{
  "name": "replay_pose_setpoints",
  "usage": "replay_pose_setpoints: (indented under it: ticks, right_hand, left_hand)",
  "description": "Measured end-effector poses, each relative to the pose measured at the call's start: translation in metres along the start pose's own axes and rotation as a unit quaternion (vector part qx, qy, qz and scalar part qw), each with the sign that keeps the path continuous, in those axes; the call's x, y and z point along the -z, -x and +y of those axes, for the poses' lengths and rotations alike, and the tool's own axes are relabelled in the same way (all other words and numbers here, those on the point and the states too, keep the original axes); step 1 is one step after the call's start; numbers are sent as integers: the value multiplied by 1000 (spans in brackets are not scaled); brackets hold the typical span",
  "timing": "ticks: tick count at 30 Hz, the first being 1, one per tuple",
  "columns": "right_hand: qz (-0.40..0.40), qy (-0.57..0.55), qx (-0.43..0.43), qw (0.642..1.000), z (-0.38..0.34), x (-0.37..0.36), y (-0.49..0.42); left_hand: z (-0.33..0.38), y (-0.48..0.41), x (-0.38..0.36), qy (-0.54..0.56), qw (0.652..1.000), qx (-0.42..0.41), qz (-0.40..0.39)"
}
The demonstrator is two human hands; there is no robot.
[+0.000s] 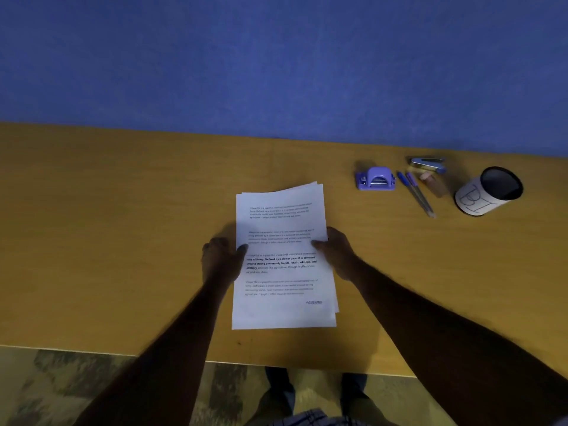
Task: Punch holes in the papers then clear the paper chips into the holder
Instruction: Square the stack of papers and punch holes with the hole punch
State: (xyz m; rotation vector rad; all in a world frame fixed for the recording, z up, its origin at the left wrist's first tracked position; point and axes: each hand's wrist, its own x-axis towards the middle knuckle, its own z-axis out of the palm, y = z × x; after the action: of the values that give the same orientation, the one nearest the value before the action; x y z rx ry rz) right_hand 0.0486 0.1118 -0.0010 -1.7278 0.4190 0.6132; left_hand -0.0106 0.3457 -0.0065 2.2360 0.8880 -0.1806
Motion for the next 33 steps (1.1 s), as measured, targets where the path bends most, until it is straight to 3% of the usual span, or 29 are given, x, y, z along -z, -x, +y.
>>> replay_pose_setpoints:
  ticks: [4,8,10,12,15,20,25,28,33]
  right_hand:
    - [-20,-63,-14,998,3,18,-1]
    - [-61,-114,-29,991,-4,34,-1]
    - [-81,-126,-35,988,-9,42,0]
    - [-82,-132,-41,987,-14,51,1]
    - [-71,-137,-44,987,-17,64,4]
    - [-108,-227,-86,964,2,97,27]
    - [-89,-407,-117,901,62,115,68]
    - [-65,-480,-99,869,75,90,84]
    - [-8,-422,-28,906,60,58,84]
  left_hand:
    - [5,-3,-1,56,998,-33,27]
    - [24,-4,-4,146,986,-63,-58]
    - [37,-3,-6,249,959,-21,-135]
    - [46,-1,-8,353,908,47,-218]
    - [50,5,-16,393,876,84,-267]
    - [56,17,-32,457,860,84,-210]
    - [64,29,-54,526,830,110,-150]
    - [70,44,-68,526,835,121,-106]
    - [73,67,-88,501,856,121,-47]
